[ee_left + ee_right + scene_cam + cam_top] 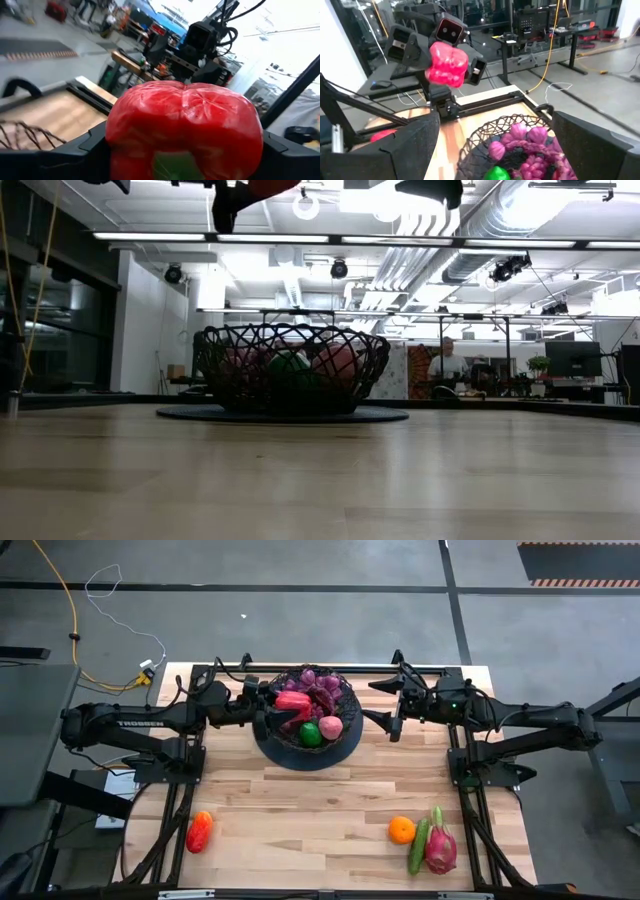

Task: Build produce basket
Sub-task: Put the red bell pepper into the wire basket

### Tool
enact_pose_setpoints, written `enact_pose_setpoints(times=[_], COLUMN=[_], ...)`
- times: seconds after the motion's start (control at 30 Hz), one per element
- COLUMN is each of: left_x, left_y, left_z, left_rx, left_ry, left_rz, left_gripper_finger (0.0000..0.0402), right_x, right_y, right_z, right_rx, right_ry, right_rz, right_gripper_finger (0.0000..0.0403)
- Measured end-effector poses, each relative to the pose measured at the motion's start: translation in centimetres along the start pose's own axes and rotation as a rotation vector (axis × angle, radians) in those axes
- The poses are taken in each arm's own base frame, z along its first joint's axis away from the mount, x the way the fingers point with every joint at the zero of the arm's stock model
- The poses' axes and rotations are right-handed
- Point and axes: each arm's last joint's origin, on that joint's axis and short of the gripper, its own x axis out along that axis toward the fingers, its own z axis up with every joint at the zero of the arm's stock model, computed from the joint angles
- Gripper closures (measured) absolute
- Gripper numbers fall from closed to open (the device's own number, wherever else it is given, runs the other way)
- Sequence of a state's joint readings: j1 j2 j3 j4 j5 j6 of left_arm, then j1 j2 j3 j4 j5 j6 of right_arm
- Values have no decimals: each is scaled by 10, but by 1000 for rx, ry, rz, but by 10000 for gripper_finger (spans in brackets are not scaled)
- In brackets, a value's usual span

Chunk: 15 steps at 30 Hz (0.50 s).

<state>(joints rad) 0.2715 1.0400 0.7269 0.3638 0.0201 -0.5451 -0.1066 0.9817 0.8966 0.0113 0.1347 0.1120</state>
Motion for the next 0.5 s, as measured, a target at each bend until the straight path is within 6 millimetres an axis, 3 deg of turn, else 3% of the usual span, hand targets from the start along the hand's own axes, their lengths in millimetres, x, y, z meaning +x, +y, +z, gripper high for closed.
enact_pose_setpoints(times=[0.1, 0.3, 0.5], left_x=[0, -2, -2], left_y=[2, -1, 0], left_z=[1, 2, 7], left_rx=[61, -42, 119], left_ry=[-16, 4, -71], left_rz=[27, -23, 22], left_gripper_finger=[119, 119, 119], right_x=[0, -4, -4], right_y=[0, -1, -1], right_z=[0, 4, 4], right_rx=[-52, 25, -9], right_ry=[2, -30, -30], right_rz=[-11, -20, -19], right_gripper_finger=[29, 29, 29])
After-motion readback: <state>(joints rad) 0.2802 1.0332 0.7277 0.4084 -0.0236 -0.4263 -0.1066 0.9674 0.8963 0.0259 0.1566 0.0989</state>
